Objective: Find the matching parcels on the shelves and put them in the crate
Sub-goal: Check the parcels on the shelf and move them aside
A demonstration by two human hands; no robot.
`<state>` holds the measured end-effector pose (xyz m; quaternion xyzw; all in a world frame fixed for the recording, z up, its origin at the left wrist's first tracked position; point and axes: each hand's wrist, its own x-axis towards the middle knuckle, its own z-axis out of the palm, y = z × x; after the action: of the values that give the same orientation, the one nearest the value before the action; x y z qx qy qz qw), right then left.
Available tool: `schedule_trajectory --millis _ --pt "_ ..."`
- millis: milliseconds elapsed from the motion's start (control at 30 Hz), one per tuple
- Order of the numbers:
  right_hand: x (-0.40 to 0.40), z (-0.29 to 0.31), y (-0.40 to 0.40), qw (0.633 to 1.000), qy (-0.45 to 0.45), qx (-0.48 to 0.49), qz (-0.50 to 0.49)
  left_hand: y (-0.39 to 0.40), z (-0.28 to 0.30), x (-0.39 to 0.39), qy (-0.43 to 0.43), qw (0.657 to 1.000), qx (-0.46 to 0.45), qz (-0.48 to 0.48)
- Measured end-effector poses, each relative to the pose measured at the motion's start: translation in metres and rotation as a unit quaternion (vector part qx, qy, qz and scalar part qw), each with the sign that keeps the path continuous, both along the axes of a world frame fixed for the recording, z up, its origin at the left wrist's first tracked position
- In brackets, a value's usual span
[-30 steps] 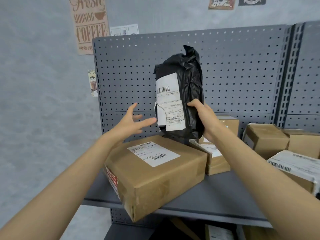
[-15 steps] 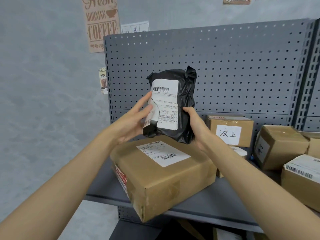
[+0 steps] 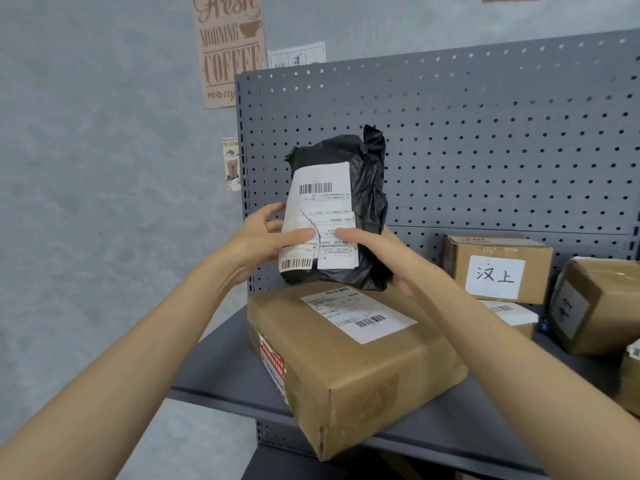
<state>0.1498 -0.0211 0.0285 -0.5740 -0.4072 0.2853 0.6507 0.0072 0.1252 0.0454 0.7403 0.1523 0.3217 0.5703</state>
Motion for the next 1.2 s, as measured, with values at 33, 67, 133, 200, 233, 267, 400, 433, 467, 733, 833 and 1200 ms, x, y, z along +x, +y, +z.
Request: schedule_trajectory --millis 33,67,133,200,233,267,400,433,467,733,833,1200 --pt "-0.003 0.000 0.004 1.000 -0.006 -0.014 -0.019 0.003 0.001 -0.002 0.002 1.000 0.009 0.012" --pt "-0.006 0.000 0.009 0.999 -0.012 -0.027 -0.029 0.007 0.001 -0.005 0.003 0.999 0.022 0.023" --pt "-0.011 0.000 0.017 0.999 -0.014 -0.040 -0.004 0.014 0.001 -0.009 0.005 0.998 0.043 0.040" --pt "-0.018 0.001 0.023 0.999 -0.019 -0.040 0.025 0.020 0.001 -0.013 0.005 0.998 0.039 0.044" --pt "-0.022 0.002 0.026 0.998 -0.026 -0.041 0.033 0.024 0.000 -0.015 0.002 0.999 0.032 0.043" --pt "-0.024 0.003 0.029 0.998 -0.030 -0.042 0.037 0.027 0.000 -0.017 0.000 0.999 0.023 0.041" --pt "-0.041 0.006 0.044 0.993 -0.058 -0.103 0.016 0.039 -0.004 -0.029 0.005 0.999 -0.008 0.032" --pt "-0.045 0.006 0.049 0.989 -0.087 -0.120 0.002 0.043 -0.005 -0.033 0.010 0.999 -0.004 0.036" --pt "-0.049 0.005 0.055 0.985 -0.114 -0.129 -0.010 0.047 -0.006 -0.036 0.015 0.999 0.002 0.043" --pt "-0.074 -0.007 0.101 0.936 -0.279 -0.215 0.018 0.086 -0.023 -0.061 0.001 0.997 -0.002 0.081" --pt "-0.075 -0.013 0.105 0.912 -0.318 -0.241 0.091 0.105 -0.040 -0.068 0.021 0.995 -0.019 0.093" --pt "-0.049 -0.016 0.095 0.770 -0.461 -0.428 0.105 0.138 -0.097 -0.062 0.151 0.984 -0.084 0.052"
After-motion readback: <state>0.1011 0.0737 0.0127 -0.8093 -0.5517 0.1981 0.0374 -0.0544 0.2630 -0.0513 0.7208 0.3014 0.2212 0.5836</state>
